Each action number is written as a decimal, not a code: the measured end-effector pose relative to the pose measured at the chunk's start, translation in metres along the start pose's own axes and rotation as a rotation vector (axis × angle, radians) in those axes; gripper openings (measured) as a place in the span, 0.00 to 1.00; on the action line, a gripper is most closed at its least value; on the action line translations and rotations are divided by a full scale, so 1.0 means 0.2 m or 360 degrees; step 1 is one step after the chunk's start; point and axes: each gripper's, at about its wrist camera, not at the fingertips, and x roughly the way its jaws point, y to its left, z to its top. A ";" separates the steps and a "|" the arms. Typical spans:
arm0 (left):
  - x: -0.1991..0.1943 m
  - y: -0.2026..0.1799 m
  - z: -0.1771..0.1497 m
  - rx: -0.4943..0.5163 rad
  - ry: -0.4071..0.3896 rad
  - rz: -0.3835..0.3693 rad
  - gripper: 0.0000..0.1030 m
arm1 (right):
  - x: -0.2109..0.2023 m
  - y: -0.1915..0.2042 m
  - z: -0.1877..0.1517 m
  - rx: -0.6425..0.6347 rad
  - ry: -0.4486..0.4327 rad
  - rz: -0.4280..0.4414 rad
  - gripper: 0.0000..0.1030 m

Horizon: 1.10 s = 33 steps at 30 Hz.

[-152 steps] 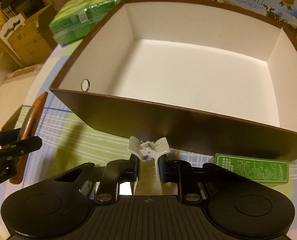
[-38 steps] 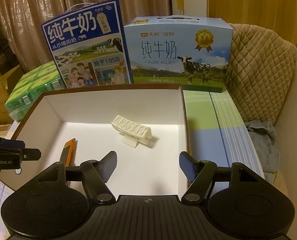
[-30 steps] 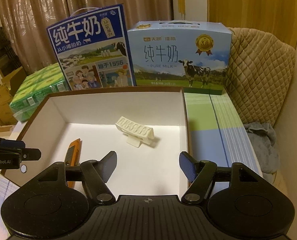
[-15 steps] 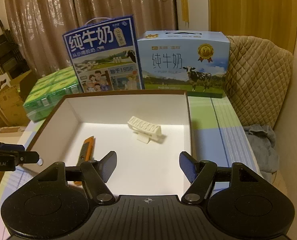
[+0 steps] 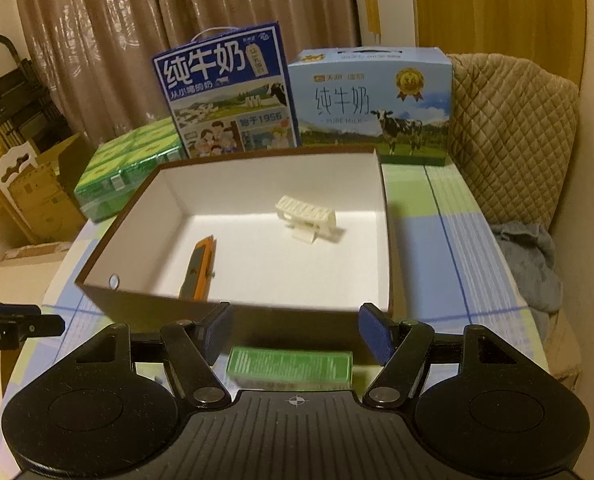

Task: Organize rigid objects
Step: 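Lift both grippers out of the box back toward the loose items, then grasp the clear plastic case with the left gripper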

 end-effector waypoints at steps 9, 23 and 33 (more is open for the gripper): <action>0.00 0.07 -0.20 -0.0081 0.0123 0.0016 0.46 | -0.07 0.02 -0.14 0.0016 0.0070 0.0023 0.64; 0.13 0.12 -0.43 -0.0167 0.0317 0.0067 0.46 | -0.06 0.02 -0.30 0.0034 0.0201 0.0015 0.64; 0.21 0.14 -0.48 -0.0216 0.0366 0.0102 0.49 | -0.04 0.00 -0.34 0.0054 0.0246 0.0002 0.64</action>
